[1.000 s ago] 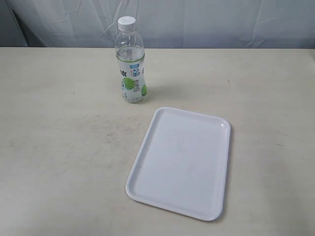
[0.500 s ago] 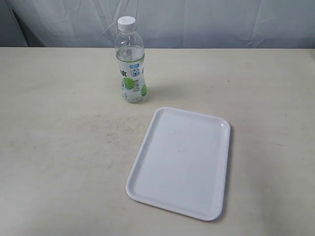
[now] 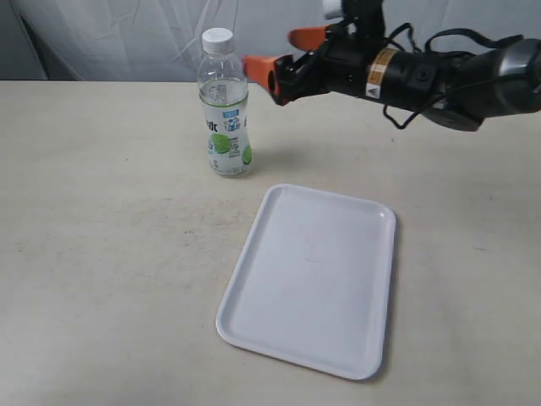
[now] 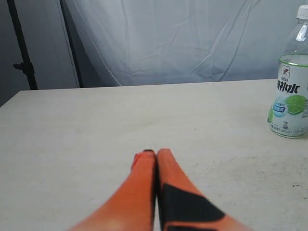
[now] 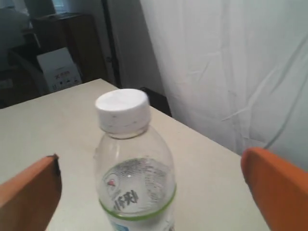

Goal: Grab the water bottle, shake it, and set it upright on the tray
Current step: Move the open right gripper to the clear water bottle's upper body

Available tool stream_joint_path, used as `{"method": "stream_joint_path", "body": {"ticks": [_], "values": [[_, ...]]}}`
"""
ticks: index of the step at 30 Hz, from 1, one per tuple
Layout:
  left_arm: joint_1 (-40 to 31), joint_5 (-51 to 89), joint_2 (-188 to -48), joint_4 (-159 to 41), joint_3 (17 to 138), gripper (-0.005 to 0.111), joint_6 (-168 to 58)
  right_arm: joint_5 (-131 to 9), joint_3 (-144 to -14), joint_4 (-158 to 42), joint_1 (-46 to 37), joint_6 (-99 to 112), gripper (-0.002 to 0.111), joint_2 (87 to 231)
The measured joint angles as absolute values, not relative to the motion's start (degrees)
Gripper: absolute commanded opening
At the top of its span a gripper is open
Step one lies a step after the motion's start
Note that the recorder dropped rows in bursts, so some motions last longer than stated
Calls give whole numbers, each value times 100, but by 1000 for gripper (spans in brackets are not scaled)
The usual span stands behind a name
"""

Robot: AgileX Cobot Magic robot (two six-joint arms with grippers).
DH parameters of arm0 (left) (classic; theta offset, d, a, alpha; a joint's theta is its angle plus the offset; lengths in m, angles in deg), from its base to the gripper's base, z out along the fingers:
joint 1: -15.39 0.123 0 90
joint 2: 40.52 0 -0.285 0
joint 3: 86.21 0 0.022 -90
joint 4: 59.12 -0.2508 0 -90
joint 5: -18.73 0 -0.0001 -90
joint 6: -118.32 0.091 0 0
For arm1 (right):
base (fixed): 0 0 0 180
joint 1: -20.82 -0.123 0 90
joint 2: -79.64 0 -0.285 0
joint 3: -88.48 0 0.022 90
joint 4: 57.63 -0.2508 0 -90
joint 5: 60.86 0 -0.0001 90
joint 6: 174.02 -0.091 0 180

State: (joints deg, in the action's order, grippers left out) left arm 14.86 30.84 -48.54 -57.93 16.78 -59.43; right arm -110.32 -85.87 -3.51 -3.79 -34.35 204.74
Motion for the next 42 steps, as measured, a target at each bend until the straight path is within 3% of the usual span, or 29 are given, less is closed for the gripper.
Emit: {"method": "stream_joint_path", "body": {"ticks": [15, 42], "values": [[1449, 3084, -4854, -5793, 1678, 0, -5943, -10606, -9396, -338, -1069, -3111, 104, 21091], [1449, 3084, -4854, -5793, 1678, 0, -5943, -10201, -10119, -963, -1307, -2977, 104, 22120]]}}
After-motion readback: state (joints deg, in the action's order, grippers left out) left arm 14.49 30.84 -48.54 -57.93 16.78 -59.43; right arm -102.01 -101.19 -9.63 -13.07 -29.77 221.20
